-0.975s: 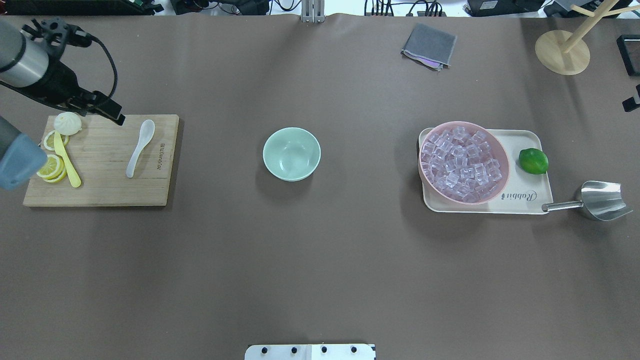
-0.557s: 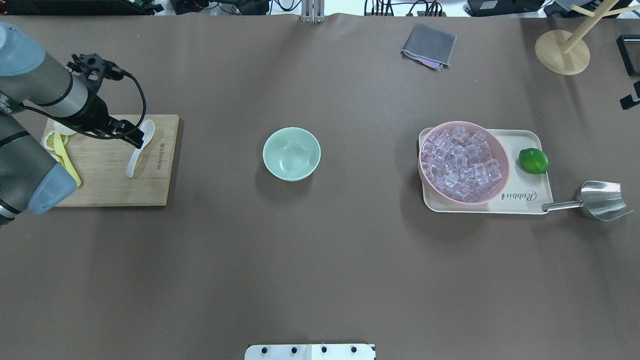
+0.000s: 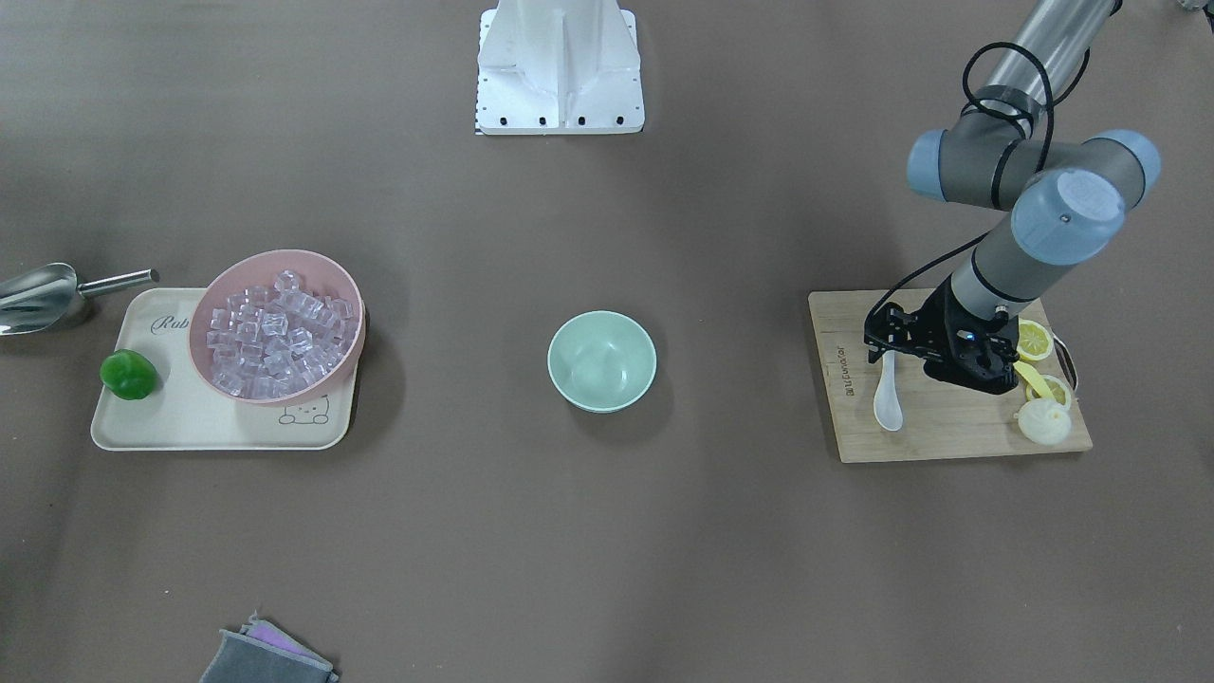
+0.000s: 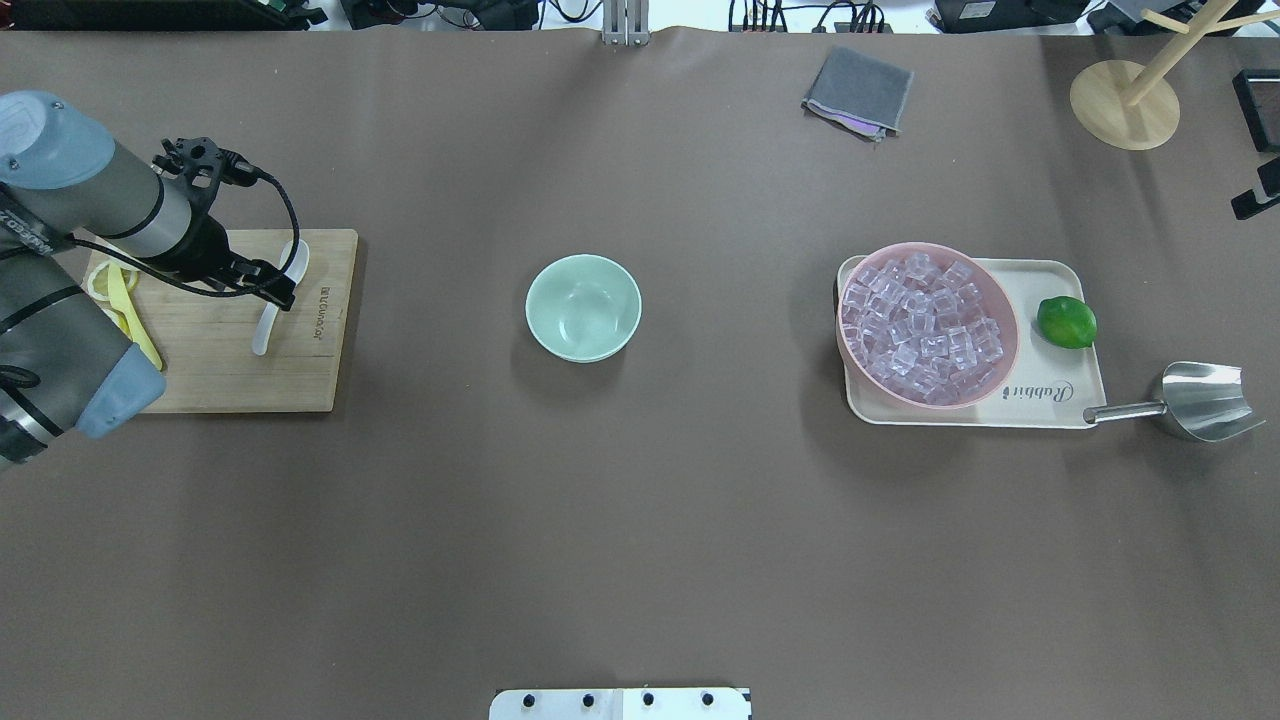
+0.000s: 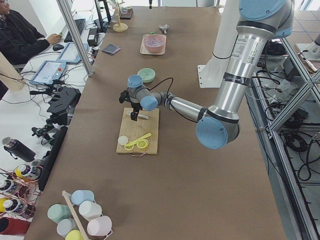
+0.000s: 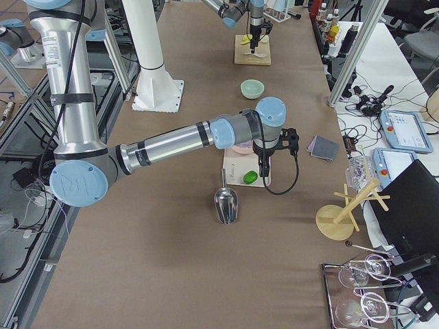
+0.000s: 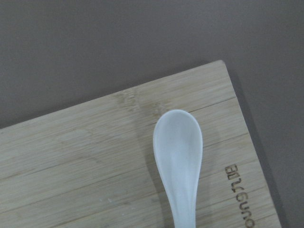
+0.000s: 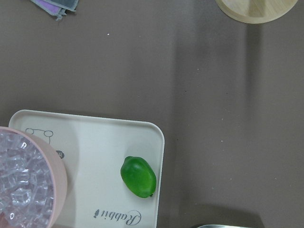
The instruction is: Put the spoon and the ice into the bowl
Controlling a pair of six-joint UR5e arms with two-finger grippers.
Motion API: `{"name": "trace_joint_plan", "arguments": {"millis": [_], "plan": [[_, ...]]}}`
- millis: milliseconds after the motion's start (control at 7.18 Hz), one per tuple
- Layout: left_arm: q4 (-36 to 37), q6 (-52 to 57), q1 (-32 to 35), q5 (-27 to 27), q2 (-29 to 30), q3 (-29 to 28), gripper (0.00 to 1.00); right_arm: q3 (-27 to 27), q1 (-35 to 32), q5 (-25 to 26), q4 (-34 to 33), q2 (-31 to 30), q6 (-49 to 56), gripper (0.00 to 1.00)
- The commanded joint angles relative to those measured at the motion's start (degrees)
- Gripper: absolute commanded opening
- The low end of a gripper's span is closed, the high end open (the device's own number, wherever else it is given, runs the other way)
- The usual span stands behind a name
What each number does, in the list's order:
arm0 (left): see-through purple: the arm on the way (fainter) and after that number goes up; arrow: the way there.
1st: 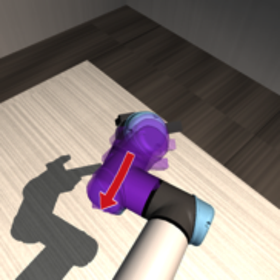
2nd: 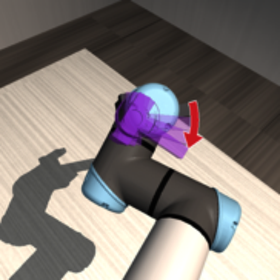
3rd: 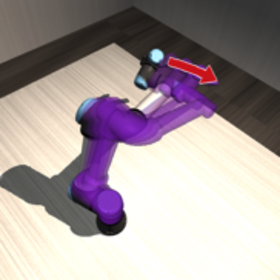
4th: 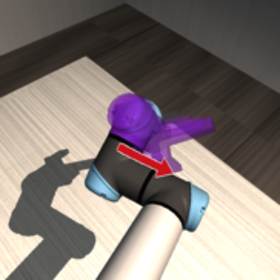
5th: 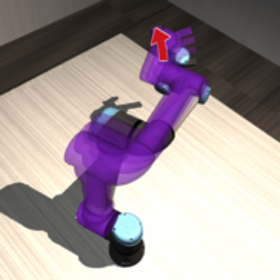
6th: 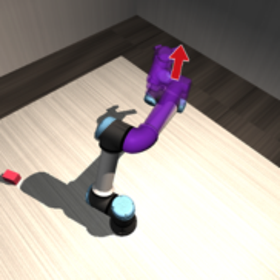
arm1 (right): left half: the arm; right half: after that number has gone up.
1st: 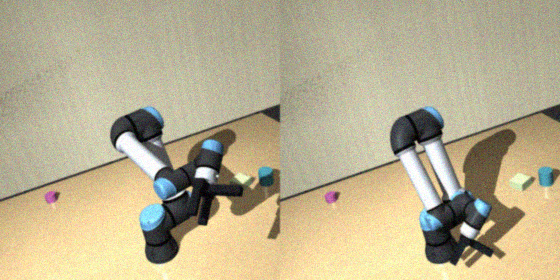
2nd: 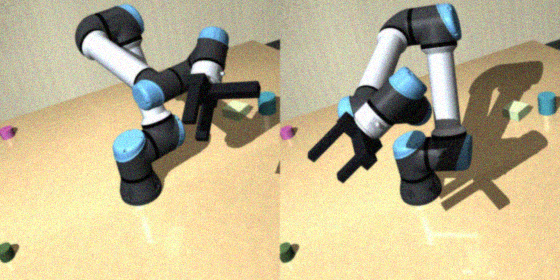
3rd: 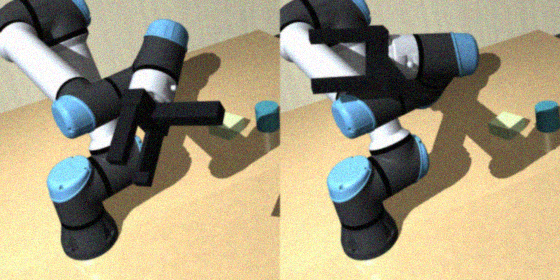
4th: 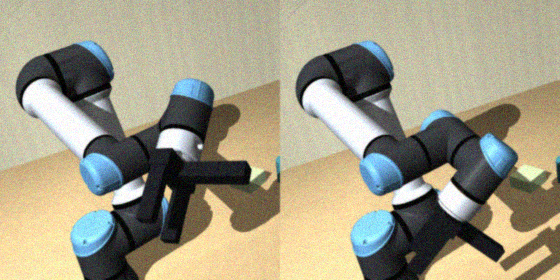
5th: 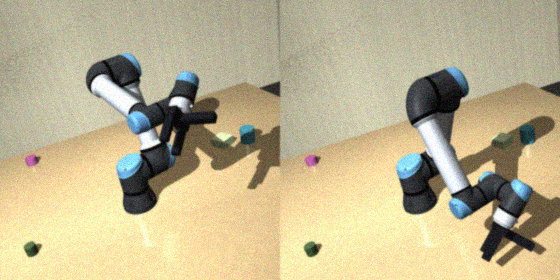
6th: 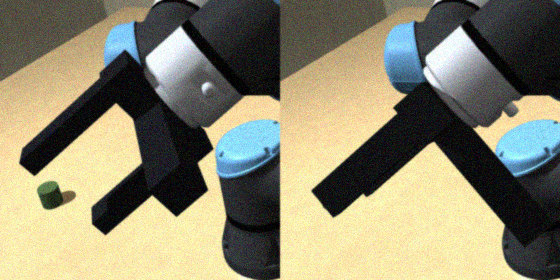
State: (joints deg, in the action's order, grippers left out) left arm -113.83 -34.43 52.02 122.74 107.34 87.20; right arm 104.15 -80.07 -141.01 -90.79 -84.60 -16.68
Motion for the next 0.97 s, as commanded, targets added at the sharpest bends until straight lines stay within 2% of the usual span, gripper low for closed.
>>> {"name": "trace_joint_plan", "arguments": {"millis": [0, 418, 835], "plan": [[-0.5, -1.0, -0.1, 0.0, 0.0, 0.1, 0.81, -0.3, 0.3, 0.0, 0.0, 0.2, 0.1, 1.00], [-0.5, -1.2, -0.1, -0.1, 0.0, 0.2, 0.65, -1.1, 0.3, 0.1, 0.0, 0.2, 0.1, 1.00], [-0.5, -3.5, -1.7, -0.2, 0.7, 0.3, 0.62, -1.3, 0.3, 0.1, 0.0, 0.2, 0.1, 1.00]]}}
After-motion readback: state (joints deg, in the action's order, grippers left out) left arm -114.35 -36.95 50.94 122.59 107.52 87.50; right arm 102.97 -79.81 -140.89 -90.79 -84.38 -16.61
